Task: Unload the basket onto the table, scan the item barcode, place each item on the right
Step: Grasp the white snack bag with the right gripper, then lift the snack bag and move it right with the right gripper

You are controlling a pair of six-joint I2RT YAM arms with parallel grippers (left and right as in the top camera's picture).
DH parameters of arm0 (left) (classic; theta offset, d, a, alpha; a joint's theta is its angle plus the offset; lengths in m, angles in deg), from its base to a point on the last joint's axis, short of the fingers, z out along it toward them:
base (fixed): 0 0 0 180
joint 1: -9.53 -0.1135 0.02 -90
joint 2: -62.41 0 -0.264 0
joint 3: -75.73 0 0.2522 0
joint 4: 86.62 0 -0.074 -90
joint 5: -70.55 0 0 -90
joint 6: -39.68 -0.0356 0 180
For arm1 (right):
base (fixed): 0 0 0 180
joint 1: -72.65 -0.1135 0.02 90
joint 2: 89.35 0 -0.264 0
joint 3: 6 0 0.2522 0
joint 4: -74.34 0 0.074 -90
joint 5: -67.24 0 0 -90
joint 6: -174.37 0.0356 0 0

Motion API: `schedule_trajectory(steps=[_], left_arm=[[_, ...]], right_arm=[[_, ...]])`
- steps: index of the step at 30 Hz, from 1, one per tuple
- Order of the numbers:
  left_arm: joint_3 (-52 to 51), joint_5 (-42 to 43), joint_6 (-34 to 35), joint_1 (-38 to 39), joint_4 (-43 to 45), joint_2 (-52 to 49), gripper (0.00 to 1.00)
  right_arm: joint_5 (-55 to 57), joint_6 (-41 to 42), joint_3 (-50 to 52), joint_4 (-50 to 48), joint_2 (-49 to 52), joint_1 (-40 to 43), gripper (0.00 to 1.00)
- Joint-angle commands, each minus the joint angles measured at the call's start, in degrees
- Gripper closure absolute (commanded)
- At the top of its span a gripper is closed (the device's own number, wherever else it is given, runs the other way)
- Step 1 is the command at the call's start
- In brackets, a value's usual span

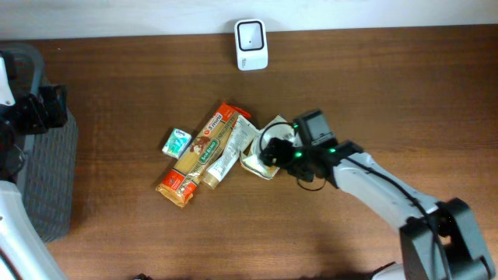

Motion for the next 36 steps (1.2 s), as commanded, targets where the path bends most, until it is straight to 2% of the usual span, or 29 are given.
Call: schedule_trajectory(steps=[1,10,11,12,13,14,15,16,17,19,21,22,24,25,26,27,28,30,31,32,33,34,36], left_arm=[[0.6,0.8,-0.7,-0.2,0.1,0.8,0.01],[0.6,0.8,-0.7,-0.2,0.1,0.8,0.01],[0.6,0.8,-0.7,-0.2,0.1,0.8,0.01],[0.6,0.8,-0.7,-0.2,0.1,0.8,0.01],[0.6,0.8,-0.7,-0.2,0.1,0.8,0.01],[0.6,0.8,-0.7,-0.2,0.1,0.8,0.01],[0.6,0.8,-0.7,-0.2,0.1,0.8,0.01],[0.6,0.8,-0.7,-0.2,0.1,0.8,0.01],[0.6,0.8,-0.7,-0.2,0.1,0.8,0.01],[0.6,0.8,-0.7,-0.2,0.1,0.8,0.01],[0.6,0.8,-0.7,-0.2,0.1,0.8,0.01],[0.6,0.8,-0.7,-0.2,0.1,0.8,0.01],[0.6,0.8,-0.7,-0.2,0.1,0.8,0.01],[0.6,0.8,-0.7,-0.2,0.1,0.8,0.01],[0.6,0.8,-0.7,-0.2,0.1,0.8,0.01],[0.6,0.8,-0.7,-0.2,0.1,0.8,0.01],[0.6,0.8,-0.7,-0.2,0.1,0.8,0.01],[0.6,0.8,-0.7,-0.2,0.1,0.8,0.01],[0.6,0.8,-0.7,-0.2,0.1,0.8,0.01],[0.6,0.8,-0.7,-0.2,0.1,0.8,0.01],[0.6,0.8,-0.7,-0.2,0.1,0.8,0.01],[0.6,0.8,-0.7,-0.2,0.1,0.8,0.01],[0.6,0.8,-0.7,-0.2,0.1,0.8,0.01]], right_arm=[[-0.5,2.4,-1.0,-4.9,2.5,-3.6,0.01],[1.9,7.1,-1.0,-10.8,9.7,-4.0,0.01],[2.4,7.9,-1.0,-10.6,10.5,-4.0,0.04],[2.3,7.9,-1.0,-10.6,10.8,-3.8,0.23],[2.3,7.9,-1.0,-10.6,10.8,-3.8,0.49],[2.1,7.8,-1.0,-10.5,10.3,-3.8,0.64],[2.1,6.9,-1.3,-9.1,9.4,-3.7,0.75],[2.2,3.7,-2.7,-5.9,8.4,-3.1,0.80],[2.1,0.0,-4.8,-1.8,7.8,-2.3,0.81],[2.5,-11.8,-11.9,9.9,7.6,-0.6,0.81],[2.8,-28.0,-20.0,20.9,7.6,1.2,0.81],[6.4,-36.0,-23.3,26.0,7.6,2.0,0.81],[15.9,-43.2,-24.8,30.4,7.6,3.2,0.81],[18.1,-45.2,-24.8,31.5,7.6,4.0,0.75],[18.4,-46.2,-24.8,31.9,7.6,5.0,0.62],[18.1,-46.2,-25.7,33.1,7.6,6.4,0.21],[16.0,-46.2,-28.5,35.8,7.6,8.4,0.13],[12.4,-45.6,-33.9,39.9,7.6,10.5,0.13],[5.0,-43.2,-39.3,41.2,7.6,11.6,0.32],[2.6,-39.9,-40.1,40.2,7.6,11.0,0.48],[2.6,-37.6,-39.9,39.8,7.8,10.0,0.58],[2.7,-35.4,-39.5,39.3,8.3,8.9,0.63],[6.3,-29.4,-37.8,37.6,10.4,5.9,0.83]])
